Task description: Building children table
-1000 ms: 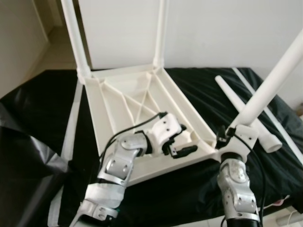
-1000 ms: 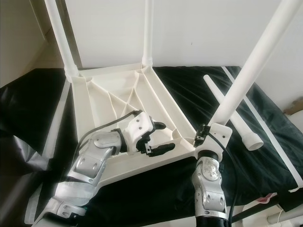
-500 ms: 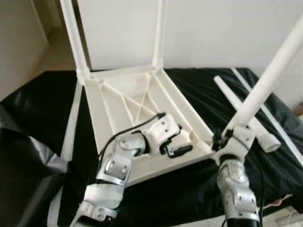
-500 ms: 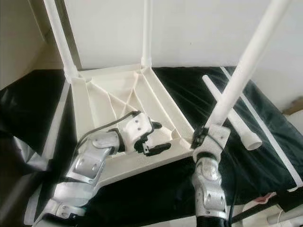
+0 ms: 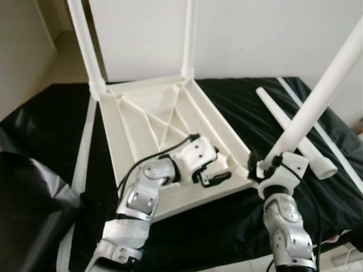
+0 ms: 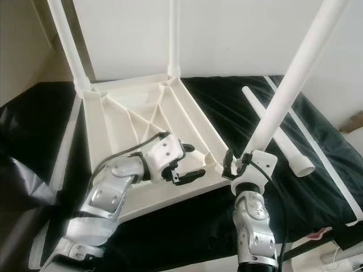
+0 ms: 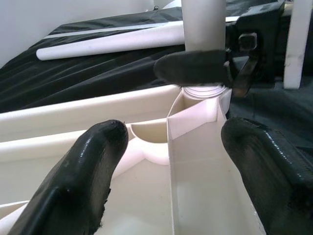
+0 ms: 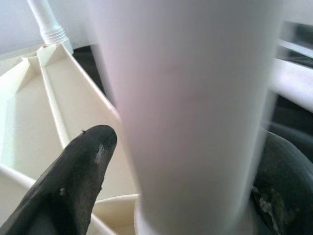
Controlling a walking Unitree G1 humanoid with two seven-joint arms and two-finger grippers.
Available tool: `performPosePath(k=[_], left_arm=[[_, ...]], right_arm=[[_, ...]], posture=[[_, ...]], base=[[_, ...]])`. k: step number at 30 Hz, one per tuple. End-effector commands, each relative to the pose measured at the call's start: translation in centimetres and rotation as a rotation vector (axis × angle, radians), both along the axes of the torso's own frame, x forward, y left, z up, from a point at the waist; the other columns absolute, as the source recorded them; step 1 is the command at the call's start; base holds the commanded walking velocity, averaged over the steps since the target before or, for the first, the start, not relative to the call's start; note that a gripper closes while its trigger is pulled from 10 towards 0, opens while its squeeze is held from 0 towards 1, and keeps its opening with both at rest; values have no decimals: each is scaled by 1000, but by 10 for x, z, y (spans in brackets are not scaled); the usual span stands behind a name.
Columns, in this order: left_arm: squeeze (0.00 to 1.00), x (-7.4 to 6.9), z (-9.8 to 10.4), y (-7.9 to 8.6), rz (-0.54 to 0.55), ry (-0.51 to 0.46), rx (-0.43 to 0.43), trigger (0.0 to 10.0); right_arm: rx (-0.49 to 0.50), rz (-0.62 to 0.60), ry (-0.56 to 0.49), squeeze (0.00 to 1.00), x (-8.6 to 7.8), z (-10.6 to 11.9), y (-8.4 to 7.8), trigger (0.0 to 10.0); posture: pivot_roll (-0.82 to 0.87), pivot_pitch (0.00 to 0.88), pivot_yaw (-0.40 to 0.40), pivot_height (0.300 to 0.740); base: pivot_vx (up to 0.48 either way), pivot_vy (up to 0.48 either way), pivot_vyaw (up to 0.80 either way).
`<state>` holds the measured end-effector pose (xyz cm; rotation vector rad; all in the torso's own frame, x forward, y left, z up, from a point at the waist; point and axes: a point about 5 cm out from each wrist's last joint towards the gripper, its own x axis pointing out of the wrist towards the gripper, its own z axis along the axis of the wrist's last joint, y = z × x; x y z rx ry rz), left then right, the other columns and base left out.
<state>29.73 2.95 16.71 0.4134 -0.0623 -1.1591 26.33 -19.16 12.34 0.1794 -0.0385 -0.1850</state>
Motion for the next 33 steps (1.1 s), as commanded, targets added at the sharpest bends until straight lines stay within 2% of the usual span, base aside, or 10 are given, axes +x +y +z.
performPosePath(k=[1,4,5,6,17,21,22,27,33], left_arm=[[0,11,-1,7,299,-63,-80,10000],[0,10,-1,6,287,-54,-81,10000],[0,8,-2,4,251,-42,-87,10000],[0,7,-2,3,235,-34,-92,10000],[0,2,-1,-5,191,-71,-82,10000],[0,0,-3,-6,181,-78,-76,10000],[0,0,-3,-7,172,-80,-73,10000],[0,-1,-1,-8,149,-110,-55,10000],[0,-2,1,-9,133,-108,-61,10000]], right_arm=[[-5,58,-31,0,-3,3,-8,10000],[-16,77,-34,0,-3,4,-12,10000],[-57,91,-29,0,-2,4,-23,10000],[-70,103,-27,0,0,4,-26,10000],[-178,288,-37,0,15,10,-34,10000],[-195,338,-30,0,16,10,-34,10000],[-220,411,-23,0,17,10,-32,10000],[-260,524,-16,0,21,9,-26,10000],[-302,560,-28,0,26,13,-26,10000]], posture=[[-45,2,-43,740],[-45,2,-43,740],[-48,0,-44,740],[-48,0,-44,740],[-47,0,-41,740],[-49,0,-38,740],[-51,0,-37,740],[-52,0,-33,740],[-47,0,-32,740]], base=[[0,0,0],[0,0,0],[0,0,0],[0,0,0],[0,0,0],[0,0,0],[0,0,0],[0,0,0],[0,0,0]])
